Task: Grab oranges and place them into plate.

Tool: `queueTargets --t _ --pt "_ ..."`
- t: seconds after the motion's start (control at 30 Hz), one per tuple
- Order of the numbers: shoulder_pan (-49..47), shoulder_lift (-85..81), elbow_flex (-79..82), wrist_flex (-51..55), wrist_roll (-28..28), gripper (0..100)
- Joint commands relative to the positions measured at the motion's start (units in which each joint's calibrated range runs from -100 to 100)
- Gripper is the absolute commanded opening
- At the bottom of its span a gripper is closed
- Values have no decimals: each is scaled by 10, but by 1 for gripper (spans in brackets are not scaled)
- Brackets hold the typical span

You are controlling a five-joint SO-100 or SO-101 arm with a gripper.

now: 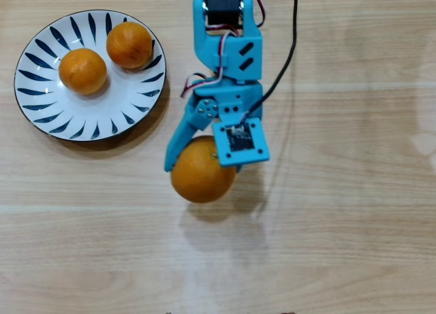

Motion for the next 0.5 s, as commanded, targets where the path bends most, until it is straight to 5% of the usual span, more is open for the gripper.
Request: queueTargets --t 0.0,0.47 --pt "58 -138 49 -7 28 33" --pt "248 -334 400 -16 57 33"
